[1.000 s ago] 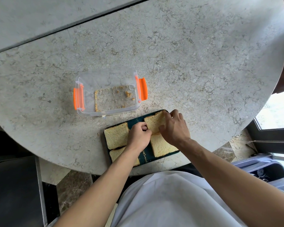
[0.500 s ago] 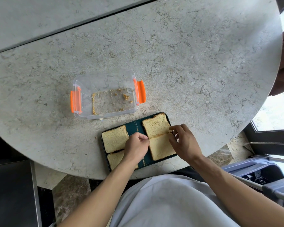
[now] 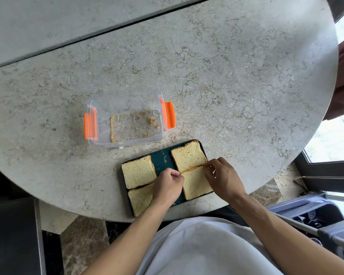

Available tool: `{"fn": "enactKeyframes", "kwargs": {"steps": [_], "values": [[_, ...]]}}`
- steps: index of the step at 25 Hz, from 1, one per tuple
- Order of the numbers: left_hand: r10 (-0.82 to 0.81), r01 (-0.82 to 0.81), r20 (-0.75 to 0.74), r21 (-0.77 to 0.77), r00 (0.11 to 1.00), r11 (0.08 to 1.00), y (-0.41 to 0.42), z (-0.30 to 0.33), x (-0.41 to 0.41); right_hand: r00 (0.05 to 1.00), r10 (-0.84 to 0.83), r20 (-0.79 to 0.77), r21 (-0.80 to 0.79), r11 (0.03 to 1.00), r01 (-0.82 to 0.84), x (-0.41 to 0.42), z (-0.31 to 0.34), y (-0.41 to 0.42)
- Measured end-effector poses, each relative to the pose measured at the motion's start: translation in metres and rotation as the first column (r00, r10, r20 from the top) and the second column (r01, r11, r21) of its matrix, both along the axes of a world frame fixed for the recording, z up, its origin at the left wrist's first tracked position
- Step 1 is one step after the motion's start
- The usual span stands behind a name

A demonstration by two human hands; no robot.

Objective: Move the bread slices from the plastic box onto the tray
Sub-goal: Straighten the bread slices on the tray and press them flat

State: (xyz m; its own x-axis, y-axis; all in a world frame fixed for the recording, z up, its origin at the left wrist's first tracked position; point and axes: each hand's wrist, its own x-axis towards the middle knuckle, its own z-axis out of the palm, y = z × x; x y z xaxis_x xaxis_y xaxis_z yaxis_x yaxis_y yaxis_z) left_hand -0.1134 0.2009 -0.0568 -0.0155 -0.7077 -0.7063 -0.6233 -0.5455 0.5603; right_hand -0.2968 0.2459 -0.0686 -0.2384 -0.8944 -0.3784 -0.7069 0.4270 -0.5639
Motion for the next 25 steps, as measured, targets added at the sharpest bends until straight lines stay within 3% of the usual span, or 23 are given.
{"fn": "enactKeyframes", "kwargs": {"steps": [6,11,25], "values": [[0.065,-0.063,0.027,-0.064,0.998,0.996,-0.002,-0.0018,-0.0063,0.999,0.019,-0.048,0.037,0.999,-0.017,0.0018,0.0018,-0.0046],[0.129,-0.129,-0.013,-0.072,0.992,0.989,-0.0014,-0.006,-0.0054,0.999,0.012,-0.039,-0.021,1.0,-0.013,0.004,0.0019,0.0011],[0.051,-0.04,0.058,-0.167,0.997,0.985,-0.0026,-0.0077,-0.0069,0.991,0.119,-0.066,-0.074,0.99,-0.124,0.0043,0.0037,0.0025]]}}
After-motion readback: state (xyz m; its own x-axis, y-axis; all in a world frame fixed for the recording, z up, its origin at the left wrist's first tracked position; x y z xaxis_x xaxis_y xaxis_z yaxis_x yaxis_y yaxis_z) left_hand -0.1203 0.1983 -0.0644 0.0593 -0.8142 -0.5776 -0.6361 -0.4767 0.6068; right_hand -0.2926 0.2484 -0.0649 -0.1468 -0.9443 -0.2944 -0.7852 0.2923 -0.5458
